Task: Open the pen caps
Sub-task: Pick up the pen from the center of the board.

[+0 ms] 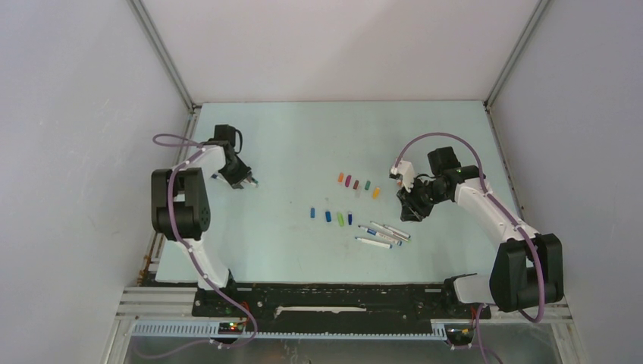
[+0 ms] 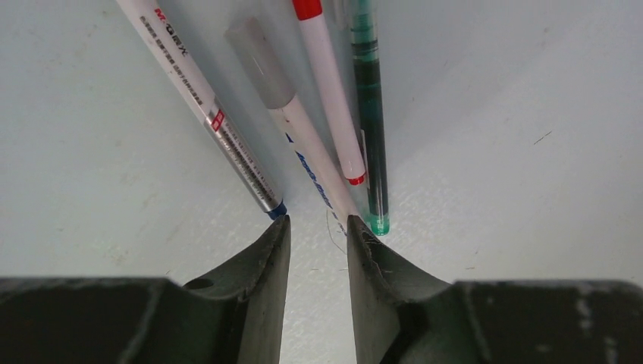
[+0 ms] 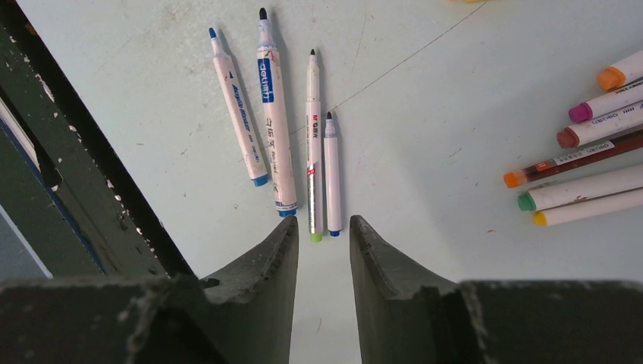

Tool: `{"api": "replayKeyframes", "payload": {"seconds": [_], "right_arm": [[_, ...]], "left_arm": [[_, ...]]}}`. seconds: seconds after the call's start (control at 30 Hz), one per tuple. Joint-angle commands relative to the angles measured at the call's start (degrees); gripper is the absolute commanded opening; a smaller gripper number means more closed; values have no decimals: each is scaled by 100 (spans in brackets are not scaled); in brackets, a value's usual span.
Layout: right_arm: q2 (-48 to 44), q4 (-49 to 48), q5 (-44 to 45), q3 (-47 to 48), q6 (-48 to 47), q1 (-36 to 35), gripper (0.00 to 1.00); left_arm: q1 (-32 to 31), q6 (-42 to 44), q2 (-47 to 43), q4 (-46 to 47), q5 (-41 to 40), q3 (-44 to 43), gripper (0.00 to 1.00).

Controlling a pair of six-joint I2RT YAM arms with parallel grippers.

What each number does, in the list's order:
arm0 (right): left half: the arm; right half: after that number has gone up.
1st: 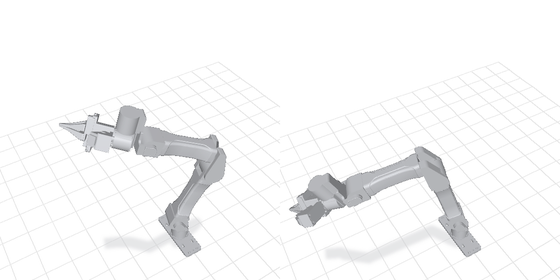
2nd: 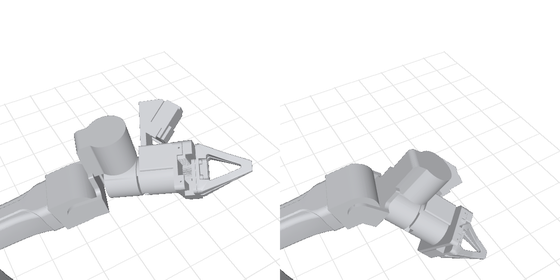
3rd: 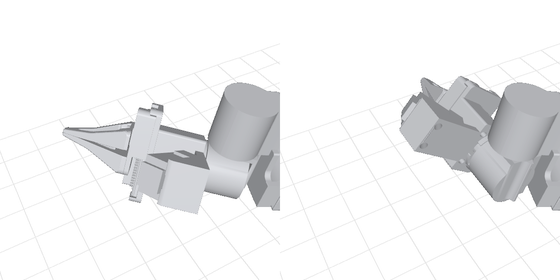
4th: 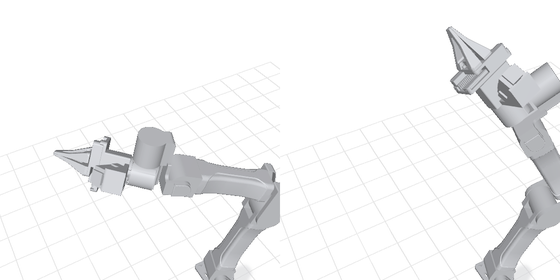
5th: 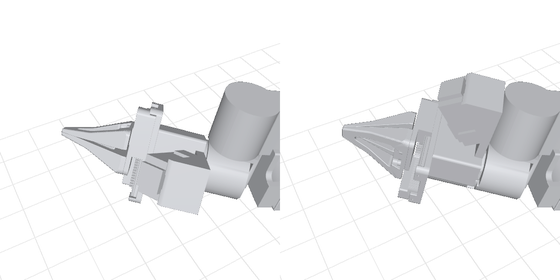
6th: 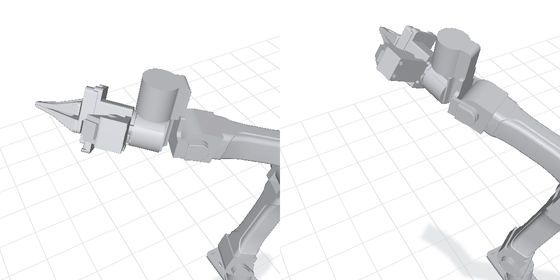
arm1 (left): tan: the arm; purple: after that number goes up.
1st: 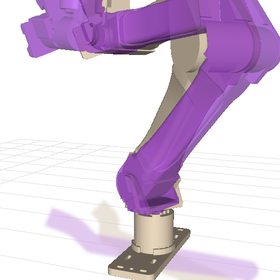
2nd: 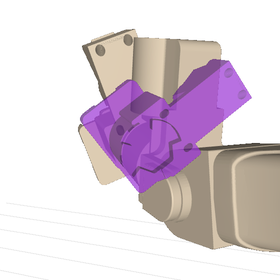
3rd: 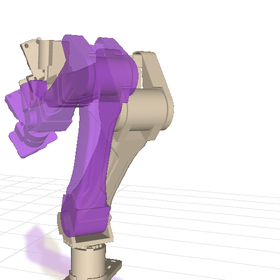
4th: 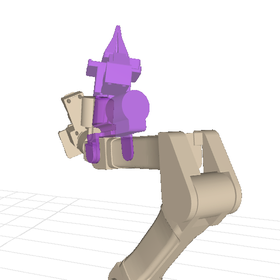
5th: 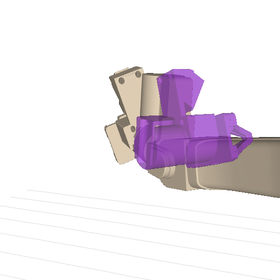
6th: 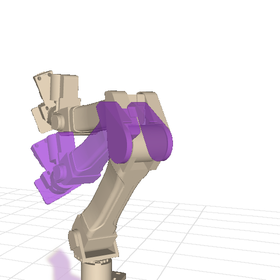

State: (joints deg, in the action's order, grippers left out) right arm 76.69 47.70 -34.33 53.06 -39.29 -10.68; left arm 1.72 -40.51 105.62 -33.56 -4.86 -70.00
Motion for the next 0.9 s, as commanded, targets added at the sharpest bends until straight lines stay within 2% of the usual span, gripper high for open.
{"api": "replayKeyframes", "payload": {"seconds": [0.0, 0.5, 0.87], "right_arm": [[-149, 4, -102, 214, -71, 37, 34], [-150, 12, -112, 214, -75, 44, 34], [-169, 19, -120, 214, -80, 62, 34]], "left_arm": [[-17, -46, 148, -55, -173, -448, 36], [16, 8, -206, 433, 371, -201, 36], [67, -53, -91, 358, 242, -116, 36]]}}
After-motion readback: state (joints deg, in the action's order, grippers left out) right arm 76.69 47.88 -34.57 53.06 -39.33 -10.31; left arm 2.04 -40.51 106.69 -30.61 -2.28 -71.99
